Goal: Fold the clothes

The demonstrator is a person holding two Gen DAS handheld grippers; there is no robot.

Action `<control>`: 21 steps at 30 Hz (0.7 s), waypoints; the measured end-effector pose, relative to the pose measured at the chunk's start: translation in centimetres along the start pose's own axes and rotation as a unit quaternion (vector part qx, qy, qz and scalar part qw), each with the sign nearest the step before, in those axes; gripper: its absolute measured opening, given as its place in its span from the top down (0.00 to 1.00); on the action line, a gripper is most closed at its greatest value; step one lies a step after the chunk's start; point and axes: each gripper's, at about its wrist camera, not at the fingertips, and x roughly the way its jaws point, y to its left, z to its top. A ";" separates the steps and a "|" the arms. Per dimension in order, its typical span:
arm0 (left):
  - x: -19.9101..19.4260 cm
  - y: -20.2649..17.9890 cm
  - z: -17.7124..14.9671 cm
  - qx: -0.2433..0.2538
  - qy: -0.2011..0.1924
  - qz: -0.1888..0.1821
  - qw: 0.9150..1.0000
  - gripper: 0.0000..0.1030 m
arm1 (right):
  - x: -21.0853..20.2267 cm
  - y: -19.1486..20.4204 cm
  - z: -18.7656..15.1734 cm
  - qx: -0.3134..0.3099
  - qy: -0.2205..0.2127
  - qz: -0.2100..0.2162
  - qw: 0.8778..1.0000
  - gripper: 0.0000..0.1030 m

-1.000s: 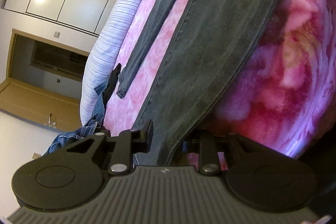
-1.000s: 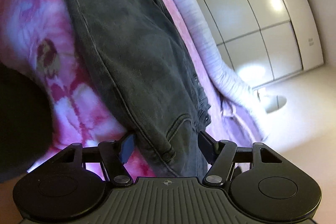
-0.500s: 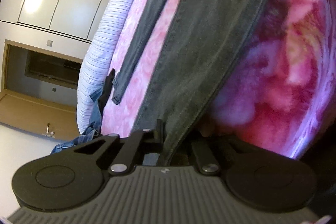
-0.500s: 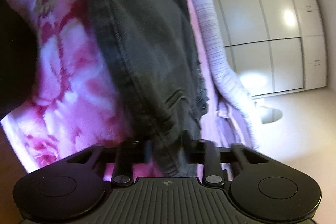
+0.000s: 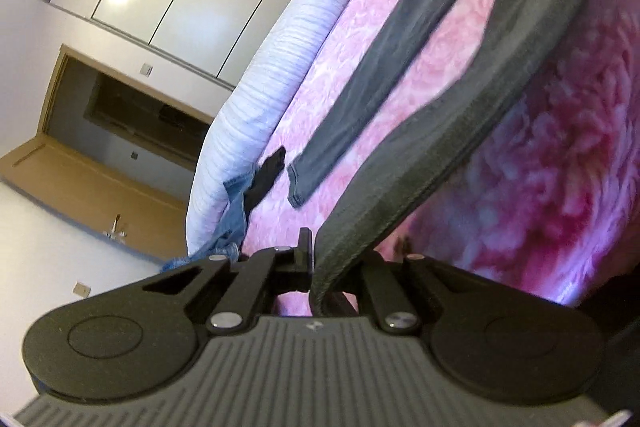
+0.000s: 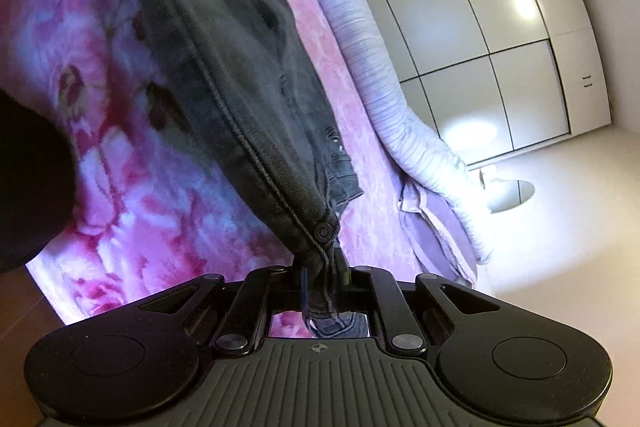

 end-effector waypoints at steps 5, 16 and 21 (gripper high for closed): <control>2.3 7.0 4.7 0.019 0.005 -0.040 0.999 0.96 | -0.4 -4.8 2.5 -0.010 -0.007 0.001 1.000 0.92; 24.6 16.4 14.7 0.002 0.139 -0.205 0.969 0.96 | 17.4 -15.0 10.2 -0.053 0.007 0.068 0.996 0.92; 35.3 12.6 16.4 0.011 0.180 -0.241 0.954 0.96 | 27.9 -15.1 12.3 -0.075 0.037 0.123 0.989 0.91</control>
